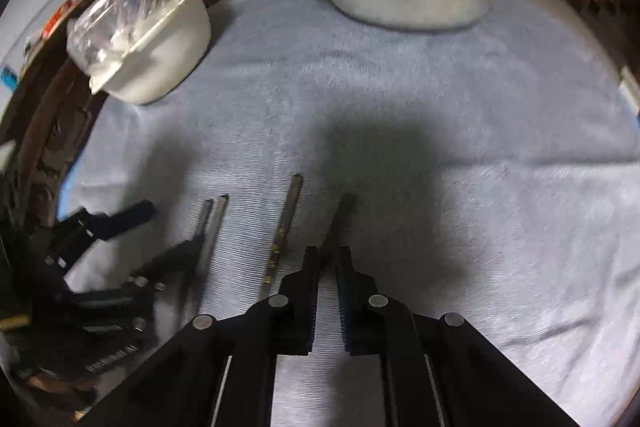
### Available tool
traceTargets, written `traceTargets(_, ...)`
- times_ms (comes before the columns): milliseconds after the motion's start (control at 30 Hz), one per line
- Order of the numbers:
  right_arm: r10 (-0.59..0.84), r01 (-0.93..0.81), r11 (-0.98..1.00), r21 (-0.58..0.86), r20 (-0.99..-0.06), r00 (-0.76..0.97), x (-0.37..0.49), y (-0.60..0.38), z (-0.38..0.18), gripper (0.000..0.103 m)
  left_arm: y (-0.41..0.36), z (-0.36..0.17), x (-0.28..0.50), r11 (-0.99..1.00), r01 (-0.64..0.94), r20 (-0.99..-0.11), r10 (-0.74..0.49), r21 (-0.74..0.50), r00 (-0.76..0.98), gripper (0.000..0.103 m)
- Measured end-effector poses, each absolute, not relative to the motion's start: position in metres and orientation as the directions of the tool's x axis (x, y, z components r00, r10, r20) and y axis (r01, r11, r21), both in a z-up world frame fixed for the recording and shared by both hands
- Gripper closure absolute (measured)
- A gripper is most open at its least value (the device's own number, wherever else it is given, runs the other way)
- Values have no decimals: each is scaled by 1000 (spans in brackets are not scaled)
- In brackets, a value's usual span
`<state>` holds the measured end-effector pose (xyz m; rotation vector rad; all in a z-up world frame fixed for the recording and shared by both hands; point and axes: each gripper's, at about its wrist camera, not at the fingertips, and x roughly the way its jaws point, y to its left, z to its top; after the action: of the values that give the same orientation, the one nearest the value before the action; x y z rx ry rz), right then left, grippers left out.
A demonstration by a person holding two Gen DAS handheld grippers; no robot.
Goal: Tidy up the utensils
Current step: 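Grasp a chopstick with the left gripper while the right gripper closes on another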
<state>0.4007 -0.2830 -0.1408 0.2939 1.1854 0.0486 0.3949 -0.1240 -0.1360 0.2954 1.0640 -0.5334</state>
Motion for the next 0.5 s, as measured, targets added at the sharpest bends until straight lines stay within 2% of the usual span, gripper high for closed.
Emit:
traceTargets(100,149,91,976,199,-908,392,400,-274,-139,90,-133,-143,388,822,568,-888,-226,47,401,40)
traceTargets(167,134,81,981,178,-913,386,402,-267,-141,91,-134,-145,390,825,562,-895,-213,50,392,41)
traceTargets(300,96,63,990,128,-922,375,400,-268,-143,92,-124,-144,395,831,553,-905,-198,48,376,51)
traceTargets(467,85,149,979,140,-941,329,405,-281,-142,92,-117,-146,402,852,523,-918,-195,15,344,51)
traceTargets(500,74,158,979,130,-945,317,409,-279,-143,88,-119,-147,404,857,515,-920,-191,14,342,48)
